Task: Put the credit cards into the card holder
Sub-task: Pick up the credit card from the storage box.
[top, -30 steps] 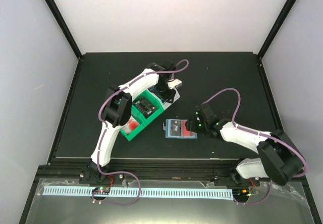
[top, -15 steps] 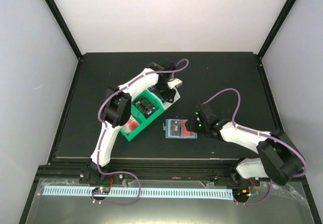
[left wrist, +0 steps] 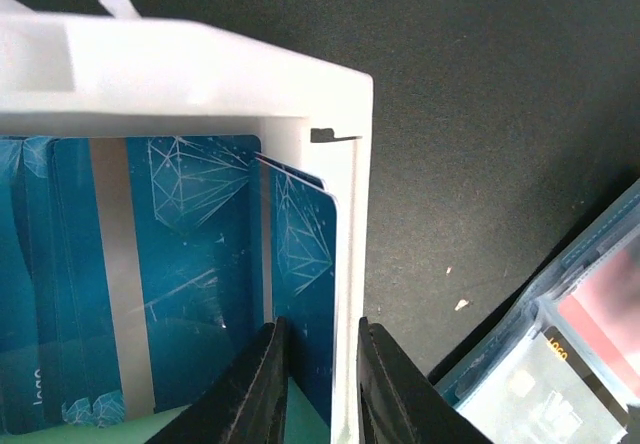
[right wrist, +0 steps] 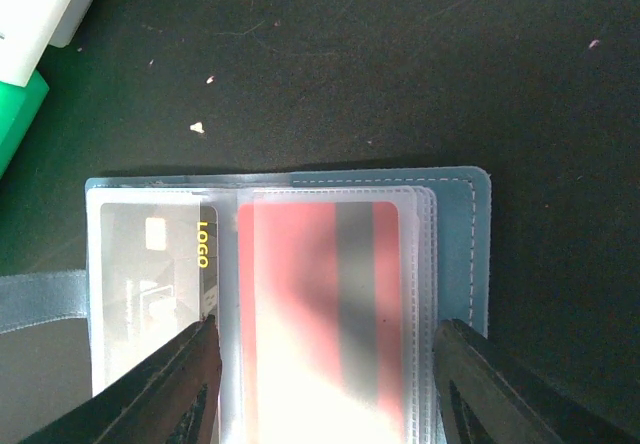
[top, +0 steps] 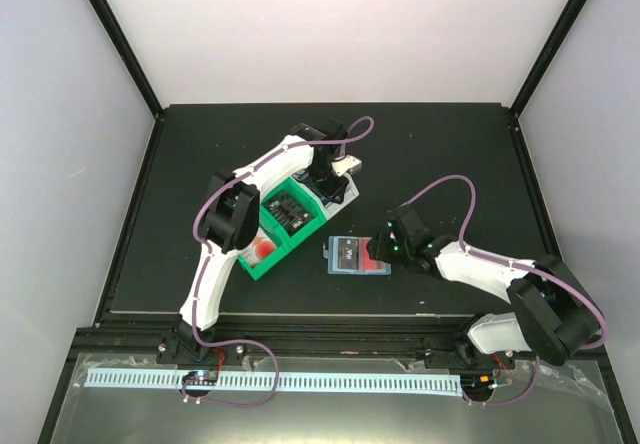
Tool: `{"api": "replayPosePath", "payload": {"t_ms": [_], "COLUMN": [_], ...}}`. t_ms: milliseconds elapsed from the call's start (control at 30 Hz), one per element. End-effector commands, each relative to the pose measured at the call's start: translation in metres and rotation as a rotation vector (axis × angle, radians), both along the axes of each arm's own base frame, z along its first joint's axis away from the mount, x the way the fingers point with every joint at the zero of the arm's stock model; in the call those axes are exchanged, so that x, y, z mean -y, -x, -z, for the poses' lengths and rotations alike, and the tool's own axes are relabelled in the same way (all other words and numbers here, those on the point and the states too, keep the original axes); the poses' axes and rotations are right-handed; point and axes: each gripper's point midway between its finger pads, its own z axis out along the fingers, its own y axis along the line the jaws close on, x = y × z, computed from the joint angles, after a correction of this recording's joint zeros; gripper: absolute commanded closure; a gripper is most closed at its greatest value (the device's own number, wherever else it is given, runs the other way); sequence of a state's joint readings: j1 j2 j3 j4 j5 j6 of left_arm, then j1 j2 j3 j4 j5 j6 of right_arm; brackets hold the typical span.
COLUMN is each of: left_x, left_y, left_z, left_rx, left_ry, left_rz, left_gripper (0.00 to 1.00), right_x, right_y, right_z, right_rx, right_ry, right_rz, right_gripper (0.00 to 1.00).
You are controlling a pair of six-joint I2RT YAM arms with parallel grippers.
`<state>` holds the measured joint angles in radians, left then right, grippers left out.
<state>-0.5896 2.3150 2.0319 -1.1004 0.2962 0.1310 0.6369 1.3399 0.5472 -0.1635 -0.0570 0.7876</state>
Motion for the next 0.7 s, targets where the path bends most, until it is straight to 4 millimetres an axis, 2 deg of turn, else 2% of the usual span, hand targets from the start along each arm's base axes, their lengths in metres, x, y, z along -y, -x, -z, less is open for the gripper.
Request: {"api": "replayPosePath", "payload": {"t_ms": [0, 267, 533, 667], "left_x": [0.0069, 0.0068, 0.0054, 0.0049], "left_y": [0.0068, 0.0075, 0.0075, 0.0074], "left_z": [-0.033, -0.0349, -0.0334, -0.0353], "left_rx": [0.03, 0.029, 0.027, 0.033], "left_ry": [0.054, 0.058, 0.052, 0.05], "left_rz": [0.028, 0.028, 0.026, 0.026], "left_gripper": [0.78, 0.79, 0.93, 0.95], "right_x": [-0.0014, -0.0011, -0.001, -0.0012], "right_y": [-0.0045, -0.004, -0.0039, -0.0036], "right_z": [-0.0022, -0.0011, -0.0004, -0.0003], "right_rx": [0.014, 0.011, 0.011, 0.009], "right_ry": [-0.01, -0.009, -0.009, -0.01], "right_rz": [0.007, 0.007, 0.008, 0.007], "right_gripper": [0.4, 0.4, 0.4, 0.4]}}
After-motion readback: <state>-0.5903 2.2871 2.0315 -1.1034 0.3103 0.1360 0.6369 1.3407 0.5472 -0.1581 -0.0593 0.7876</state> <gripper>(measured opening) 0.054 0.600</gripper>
